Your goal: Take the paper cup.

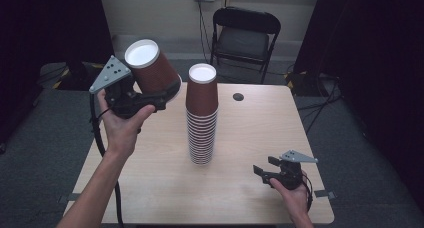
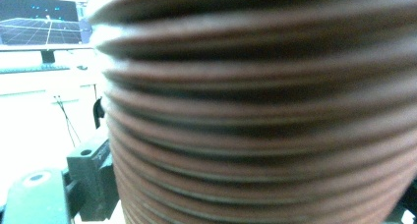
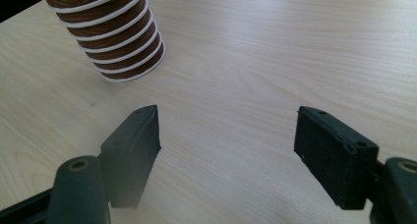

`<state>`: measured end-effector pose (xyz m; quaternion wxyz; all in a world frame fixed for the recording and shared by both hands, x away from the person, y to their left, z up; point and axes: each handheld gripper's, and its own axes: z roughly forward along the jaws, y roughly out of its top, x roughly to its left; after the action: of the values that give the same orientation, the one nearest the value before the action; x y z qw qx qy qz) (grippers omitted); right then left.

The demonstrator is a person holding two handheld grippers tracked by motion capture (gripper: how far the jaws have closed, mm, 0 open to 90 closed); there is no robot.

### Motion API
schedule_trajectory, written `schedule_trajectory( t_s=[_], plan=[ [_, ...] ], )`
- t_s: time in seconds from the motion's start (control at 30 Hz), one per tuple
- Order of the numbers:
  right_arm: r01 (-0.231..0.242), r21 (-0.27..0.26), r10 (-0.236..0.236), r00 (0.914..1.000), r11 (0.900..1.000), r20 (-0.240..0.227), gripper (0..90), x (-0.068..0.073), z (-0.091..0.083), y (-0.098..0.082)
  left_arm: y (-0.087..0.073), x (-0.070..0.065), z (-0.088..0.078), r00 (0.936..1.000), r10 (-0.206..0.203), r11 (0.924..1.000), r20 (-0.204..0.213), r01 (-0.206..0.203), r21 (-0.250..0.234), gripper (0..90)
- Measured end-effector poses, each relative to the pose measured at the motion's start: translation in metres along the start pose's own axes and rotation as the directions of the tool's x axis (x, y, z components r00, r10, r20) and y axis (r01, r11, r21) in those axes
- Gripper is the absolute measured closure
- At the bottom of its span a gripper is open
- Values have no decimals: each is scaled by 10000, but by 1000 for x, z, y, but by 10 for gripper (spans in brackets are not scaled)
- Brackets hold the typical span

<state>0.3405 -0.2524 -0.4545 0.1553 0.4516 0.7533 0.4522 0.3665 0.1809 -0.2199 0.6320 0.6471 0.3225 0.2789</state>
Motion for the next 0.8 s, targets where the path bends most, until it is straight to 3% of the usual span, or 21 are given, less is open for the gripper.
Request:
schedule_trajectory(
  t_s=[0.2, 0.37, 0.6, 0.73, 0.8],
  plan=[
    [55, 50, -55, 10000, 10000, -14, 262, 1, 2, 0, -17, 11, -2, 9991, -253, 9987, -333, 268, 436, 109],
    [225, -30, -225, 9997, 9997, -124, 273, 3, 1, 1, -34, 15, -4, 9989, -329, 9955, -343, 358, 876, 109],
    [571, 117, -566, 9977, 9983, -375, 277, 10, 3, 2, -58, 13, -8, 9982, -255, 9848, -550, 345, 1699, 110],
    [793, 214, -779, 9952, 9966, -584, 279, 17, 6, 3, -71, 12, -10, 9983, -282, 9819, -511, 372, 1857, 110],
    [844, 244, -826, 9944, 9961, -664, 279, 18, 8, 3, -77, 11, -12, 9978, -533, 9821, -405, 597, 1785, 110]
  ],
)
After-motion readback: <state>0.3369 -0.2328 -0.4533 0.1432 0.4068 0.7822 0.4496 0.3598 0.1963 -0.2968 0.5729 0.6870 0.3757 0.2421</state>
